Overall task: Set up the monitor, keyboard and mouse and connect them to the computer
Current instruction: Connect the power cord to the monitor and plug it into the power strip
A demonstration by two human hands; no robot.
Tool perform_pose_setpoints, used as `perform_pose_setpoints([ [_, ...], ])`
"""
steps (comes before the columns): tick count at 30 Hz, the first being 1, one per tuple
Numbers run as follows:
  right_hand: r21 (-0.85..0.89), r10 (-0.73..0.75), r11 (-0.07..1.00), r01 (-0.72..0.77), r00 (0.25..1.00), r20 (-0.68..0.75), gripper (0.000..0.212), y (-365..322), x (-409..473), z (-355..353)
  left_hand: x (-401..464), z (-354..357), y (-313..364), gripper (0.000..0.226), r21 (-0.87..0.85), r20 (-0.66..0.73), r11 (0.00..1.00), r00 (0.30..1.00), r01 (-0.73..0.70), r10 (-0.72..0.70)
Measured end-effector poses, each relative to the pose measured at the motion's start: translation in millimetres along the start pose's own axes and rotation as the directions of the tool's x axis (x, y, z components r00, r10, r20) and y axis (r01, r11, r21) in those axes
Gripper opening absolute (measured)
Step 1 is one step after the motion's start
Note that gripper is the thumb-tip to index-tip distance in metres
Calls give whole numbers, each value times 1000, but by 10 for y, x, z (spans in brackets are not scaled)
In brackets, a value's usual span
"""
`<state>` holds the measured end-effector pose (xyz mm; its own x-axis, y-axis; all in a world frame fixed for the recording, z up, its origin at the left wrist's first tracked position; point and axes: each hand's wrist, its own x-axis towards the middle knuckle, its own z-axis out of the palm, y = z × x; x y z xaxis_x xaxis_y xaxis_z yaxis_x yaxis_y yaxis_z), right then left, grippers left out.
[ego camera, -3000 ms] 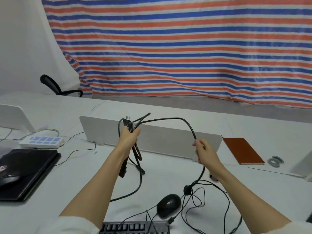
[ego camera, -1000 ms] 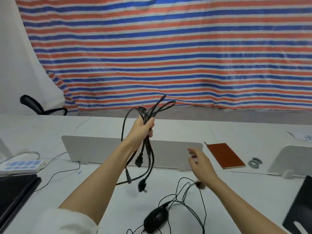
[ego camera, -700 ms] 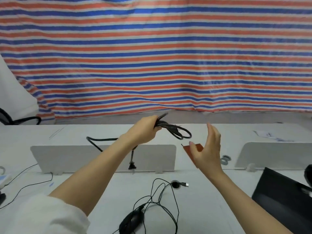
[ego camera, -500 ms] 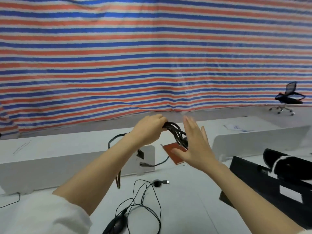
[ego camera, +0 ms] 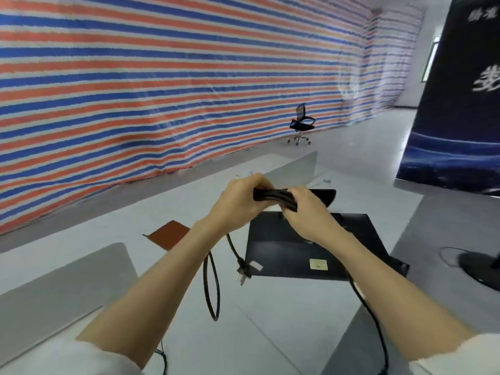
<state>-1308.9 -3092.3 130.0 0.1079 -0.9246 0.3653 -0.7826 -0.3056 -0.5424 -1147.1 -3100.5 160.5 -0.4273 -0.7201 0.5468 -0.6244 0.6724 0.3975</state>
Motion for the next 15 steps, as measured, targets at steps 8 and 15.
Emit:
perform_pose_setpoints([
  [8,270,246,936,-226,968,-42,4,1417,-42,-560,739,1367,257,32,-133,141,986,987,97,-78],
  [15,484,249,860,-159,960,-126,23,2613,451,-1311,1839,2371,611,51,-60,-16,983,984,175,-176],
])
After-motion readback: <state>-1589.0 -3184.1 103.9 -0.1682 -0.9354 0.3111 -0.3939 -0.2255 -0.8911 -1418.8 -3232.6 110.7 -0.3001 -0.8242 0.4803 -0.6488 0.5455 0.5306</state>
